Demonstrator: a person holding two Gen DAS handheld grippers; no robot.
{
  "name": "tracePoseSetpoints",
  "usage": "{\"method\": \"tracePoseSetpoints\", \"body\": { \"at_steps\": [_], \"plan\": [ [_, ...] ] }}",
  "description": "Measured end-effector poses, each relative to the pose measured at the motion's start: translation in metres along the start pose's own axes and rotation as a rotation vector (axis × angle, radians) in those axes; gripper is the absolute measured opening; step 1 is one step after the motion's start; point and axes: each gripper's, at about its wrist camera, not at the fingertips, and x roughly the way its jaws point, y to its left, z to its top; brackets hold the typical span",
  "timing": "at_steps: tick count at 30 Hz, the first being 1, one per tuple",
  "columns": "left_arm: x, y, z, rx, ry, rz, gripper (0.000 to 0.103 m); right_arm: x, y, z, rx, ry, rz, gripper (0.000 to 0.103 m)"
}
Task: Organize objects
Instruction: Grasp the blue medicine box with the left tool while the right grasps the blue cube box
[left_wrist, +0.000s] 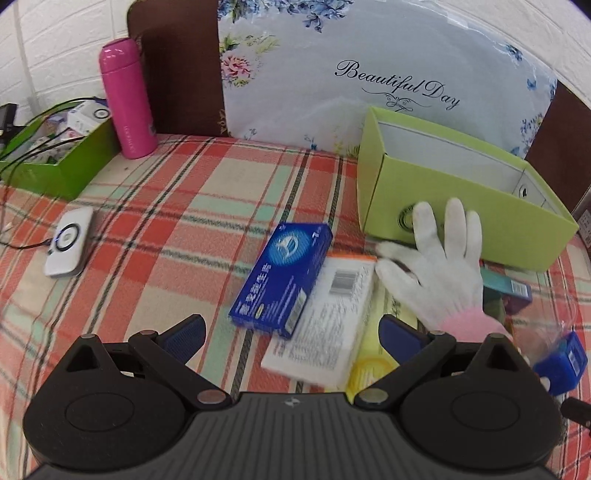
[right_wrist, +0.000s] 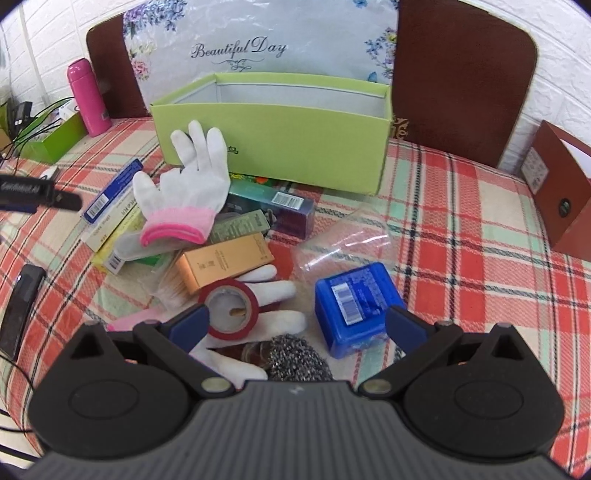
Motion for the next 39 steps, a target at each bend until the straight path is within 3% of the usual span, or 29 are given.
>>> {"method": "tracePoseSetpoints", "body": {
  "at_steps": [11, 19, 21, 24, 25, 26, 27, 28, 32, 39],
  "plan": [
    [0.071, 0.028, 0.030, -0.045, 0.105, -0.092, 0.103, 0.042, -0.023, 0.019, -0.023, 0.051, -0.005, 0.103],
    [0.091, 0.043, 0.034, -0.146, 0.119, -0.127, 0.103, 0.074, -0.043, 0.012, -0.007, 0.160, -0.040, 0.103],
    [0.088, 0.043, 0.035, -0.149, 0.134, -0.156, 0.098, 0.078, -0.043, 0.009, 0.005, 0.178, -0.044, 0.102],
    [0.086, 0.041, 0.031, -0.108, 0.126, -0.229, 0.094, 0.077, -0.041, 0.008, 0.005, 0.180, -0.054, 0.091],
    [0.087, 0.045, 0.028, -0.137, 0.121, -0.244, 0.092, 0.076, -0.040, 0.007, 0.001, 0.183, -0.058, 0.080],
    [0.087, 0.049, 0.027, -0.180, 0.123, -0.251, 0.082, 0.076, -0.038, 0.008, -0.003, 0.191, -0.061, 0.067],
    [0.086, 0.052, 0.026, -0.212, 0.123, -0.245, 0.072, 0.077, -0.036, 0.009, -0.008, 0.202, -0.065, 0.064],
    [0.084, 0.052, 0.026, -0.233, 0.134, -0.253, 0.071, 0.076, -0.035, 0.010, -0.010, 0.208, -0.058, 0.060],
    [0.065, 0.039, 0.019, -0.159, 0.127, -0.274, 0.063, 0.059, -0.029, 0.011, -0.026, 0.171, -0.034, 0.060],
    [0.037, 0.015, 0.004, -0.081, 0.105, -0.310, 0.062, 0.030, -0.021, 0.015, -0.038, 0.095, -0.023, 0.060]
  ]
}}
